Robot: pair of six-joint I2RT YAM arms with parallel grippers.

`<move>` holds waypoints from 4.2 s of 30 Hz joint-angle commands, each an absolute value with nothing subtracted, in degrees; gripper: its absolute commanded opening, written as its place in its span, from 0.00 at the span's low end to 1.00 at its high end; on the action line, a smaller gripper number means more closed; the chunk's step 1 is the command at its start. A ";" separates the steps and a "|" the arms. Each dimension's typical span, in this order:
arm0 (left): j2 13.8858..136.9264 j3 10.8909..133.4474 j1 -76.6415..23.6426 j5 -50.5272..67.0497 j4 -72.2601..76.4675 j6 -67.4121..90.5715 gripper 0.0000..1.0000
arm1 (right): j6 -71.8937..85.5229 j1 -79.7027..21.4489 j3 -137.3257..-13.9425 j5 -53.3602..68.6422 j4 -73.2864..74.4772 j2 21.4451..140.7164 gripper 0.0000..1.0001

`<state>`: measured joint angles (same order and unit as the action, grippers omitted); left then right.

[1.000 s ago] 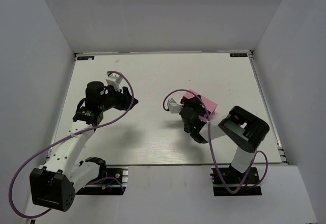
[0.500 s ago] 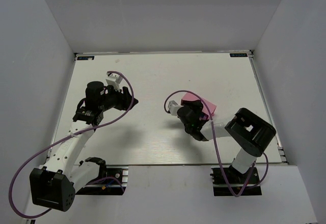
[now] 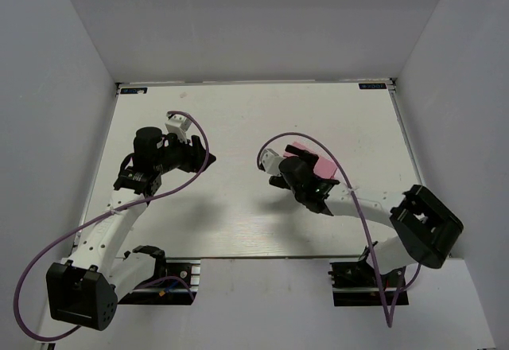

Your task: Build the wood block tower

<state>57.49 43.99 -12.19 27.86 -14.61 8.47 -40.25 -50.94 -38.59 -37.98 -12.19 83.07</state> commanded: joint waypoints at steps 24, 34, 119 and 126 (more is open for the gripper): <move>56.07 45.00 -13.01 35.33 -12.66 8.17 0.86 | -29.70 -23.73 -63.90 13.18 29.88 85.43 0.90; 56.07 45.00 -13.01 35.33 -12.66 8.17 0.87 | -32.52 -20.75 -63.72 13.19 30.41 88.32 0.90; 56.07 44.47 -13.01 35.86 -12.13 8.17 0.91 | -31.91 -20.30 -68.73 9.60 27.69 93.35 0.08; 55.55 44.47 -13.01 36.39 -12.13 8.17 0.91 | -31.12 -21.71 -67.94 4.49 23.83 90.97 0.00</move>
